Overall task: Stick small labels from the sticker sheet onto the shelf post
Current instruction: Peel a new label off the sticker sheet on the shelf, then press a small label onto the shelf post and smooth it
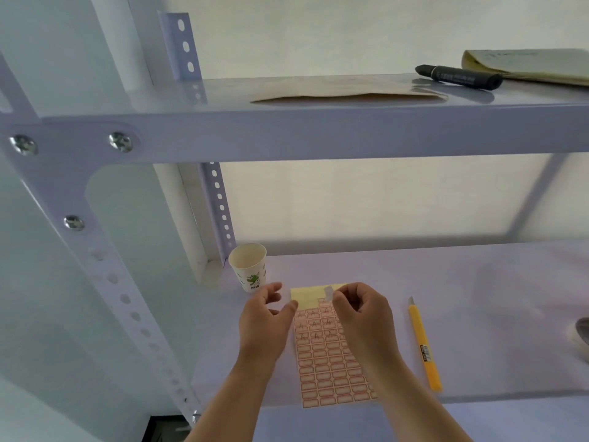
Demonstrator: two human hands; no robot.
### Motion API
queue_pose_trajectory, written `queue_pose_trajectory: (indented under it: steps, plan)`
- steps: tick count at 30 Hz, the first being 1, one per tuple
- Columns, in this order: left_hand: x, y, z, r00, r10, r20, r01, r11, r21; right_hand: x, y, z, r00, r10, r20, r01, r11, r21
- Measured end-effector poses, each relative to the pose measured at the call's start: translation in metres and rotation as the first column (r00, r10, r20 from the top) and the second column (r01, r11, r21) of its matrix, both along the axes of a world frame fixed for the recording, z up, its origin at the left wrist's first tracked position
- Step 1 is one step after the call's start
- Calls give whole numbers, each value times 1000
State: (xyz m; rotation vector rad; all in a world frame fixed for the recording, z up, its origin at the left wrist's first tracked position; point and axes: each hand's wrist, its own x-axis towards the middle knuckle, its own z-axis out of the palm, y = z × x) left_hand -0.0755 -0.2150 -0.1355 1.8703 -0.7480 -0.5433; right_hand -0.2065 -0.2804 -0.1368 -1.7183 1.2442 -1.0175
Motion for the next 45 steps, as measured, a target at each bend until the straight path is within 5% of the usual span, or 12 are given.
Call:
queue_pose_trajectory:
  steps: [6,11,20,24,28,31,45]
  plan:
    - [-14,23,32,995,-86,-47,80,989,-122,4,26,19,996,-73,-49,59,968,-242]
    - [-16,48,56,970,-175,-170,133,963,-234,9,61,31,997,-65,-51,29,853,-520]
    - [-6,93,69,955,-219,-199,155,943,-296,12,108,32,993,-56,-103,-30,729,-684]
    - [-10,108,74,960,-199,-194,135,944,-302,5,124,43,1000,-13,-9,5,784,-621]
    - [-24,125,84,973,-180,-141,129,941,-312,-6,137,65,979,-17,203,72,961,-266]
    - [-38,136,93,981,-156,-112,113,941,-319,-18,142,80,966,37,255,-12,995,-100]
    - [-42,188,126,994,31,-104,-80,854,-513,-11,182,134,871,273,409,-275,960,-55]
